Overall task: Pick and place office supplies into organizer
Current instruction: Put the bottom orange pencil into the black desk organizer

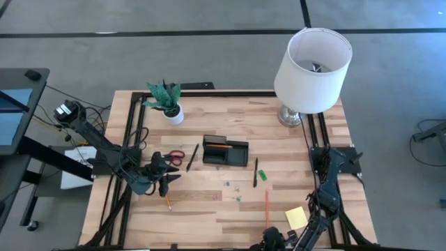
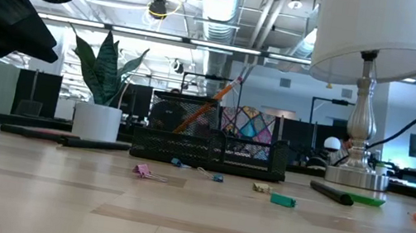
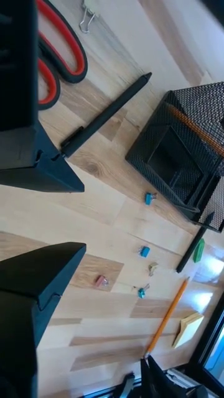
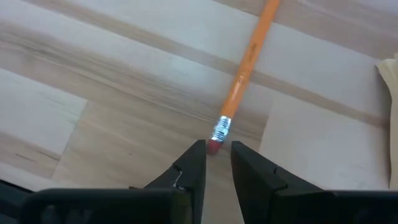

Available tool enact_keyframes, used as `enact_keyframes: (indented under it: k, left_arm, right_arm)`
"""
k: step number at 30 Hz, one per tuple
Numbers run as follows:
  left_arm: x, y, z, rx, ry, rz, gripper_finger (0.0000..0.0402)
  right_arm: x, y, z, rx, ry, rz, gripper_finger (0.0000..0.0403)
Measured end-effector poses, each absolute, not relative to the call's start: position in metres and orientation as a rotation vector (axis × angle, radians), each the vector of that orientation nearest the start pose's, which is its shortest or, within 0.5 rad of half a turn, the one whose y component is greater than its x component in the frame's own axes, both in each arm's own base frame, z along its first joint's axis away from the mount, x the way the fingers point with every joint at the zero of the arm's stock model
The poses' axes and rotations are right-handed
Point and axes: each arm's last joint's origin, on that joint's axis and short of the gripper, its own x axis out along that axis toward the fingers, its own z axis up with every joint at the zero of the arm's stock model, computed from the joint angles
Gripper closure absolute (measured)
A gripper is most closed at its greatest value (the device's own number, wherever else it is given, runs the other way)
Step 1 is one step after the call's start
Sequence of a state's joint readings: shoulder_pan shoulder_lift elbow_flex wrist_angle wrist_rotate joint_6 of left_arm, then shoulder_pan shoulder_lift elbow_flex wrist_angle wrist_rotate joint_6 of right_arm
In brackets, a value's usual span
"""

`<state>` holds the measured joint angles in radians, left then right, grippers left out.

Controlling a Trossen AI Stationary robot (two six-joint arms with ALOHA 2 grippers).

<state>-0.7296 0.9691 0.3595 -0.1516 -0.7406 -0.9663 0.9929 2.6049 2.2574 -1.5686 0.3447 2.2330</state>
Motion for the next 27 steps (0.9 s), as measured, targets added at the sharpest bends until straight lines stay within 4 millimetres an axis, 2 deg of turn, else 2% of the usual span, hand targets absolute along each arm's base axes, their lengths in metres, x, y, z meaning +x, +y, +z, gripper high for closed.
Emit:
enact_keyframes:
  k: [9, 20, 27]
  left_arm:
    - [0.14, -0.099, 0.169, -0.433, 0.492, 0.272, 0.0265]
    - [0.14, -0.099, 0.169, -0.437, 0.491, 0.274, 0.0265]
    - [0.14, -0.099, 0.169, -0.436, 0.489, 0.276, 0.0265]
  right_arm:
    - [0.266, 0.382, 0.122, 0.598, 1.0, -1.113, 0.0332]
    - [0.28, 0.371, 0.122, 0.607, 1.004, -1.151, 0.0332]
    - [0.281, 0.371, 0.121, 0.625, 1.039, -1.162, 0.0332]
